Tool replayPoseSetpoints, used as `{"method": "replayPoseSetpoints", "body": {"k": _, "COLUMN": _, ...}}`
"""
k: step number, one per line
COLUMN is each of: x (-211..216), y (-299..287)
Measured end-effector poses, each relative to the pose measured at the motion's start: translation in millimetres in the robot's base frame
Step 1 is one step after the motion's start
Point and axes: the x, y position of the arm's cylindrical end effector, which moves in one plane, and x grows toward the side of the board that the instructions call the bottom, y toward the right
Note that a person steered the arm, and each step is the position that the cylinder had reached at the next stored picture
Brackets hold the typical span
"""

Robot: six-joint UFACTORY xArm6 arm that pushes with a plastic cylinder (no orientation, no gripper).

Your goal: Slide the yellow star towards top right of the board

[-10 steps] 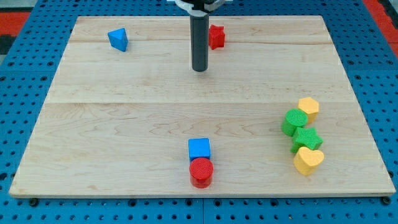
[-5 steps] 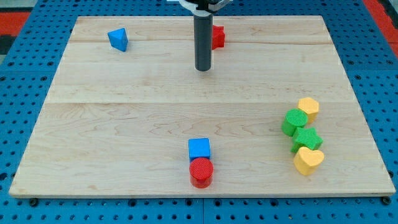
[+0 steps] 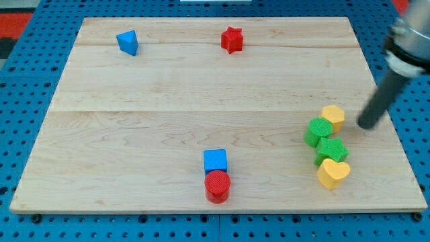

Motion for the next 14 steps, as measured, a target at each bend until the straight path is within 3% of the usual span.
{"method": "replayPoseSetpoints", "body": {"k": 1, "x": 8.9, "y": -20.5}}
{"method": "replayPoseSetpoints", "body": {"k": 2, "x": 43.5, "y": 27.9}}
{"method": "replayPoseSetpoints", "body": {"k": 3, "x": 36.0, "y": -48.3}}
{"method": "replayPoseSetpoints", "body": {"k": 6, "x": -70.3, "y": -127.2}}
{"method": "replayPoseSetpoints", "body": {"k": 7, "x": -82.5, "y": -206.7}}
{"method": "replayPoseSetpoints", "body": {"k": 8, "x": -106.8, "y": -220.8}}
{"method": "replayPoseSetpoints", "body": {"k": 9, "x": -113.0, "y": -163.6}}
{"method": "replayPoseSetpoints", "body": {"k": 10, "x": -87.8, "y": -140.4}}
{"method": "replayPoseSetpoints", "body": {"k": 12, "x": -120.3, "y": -101.6}}
{"method": "replayPoseSetpoints", "body": {"k": 14, "x": -108.9, "y": -98.0}}
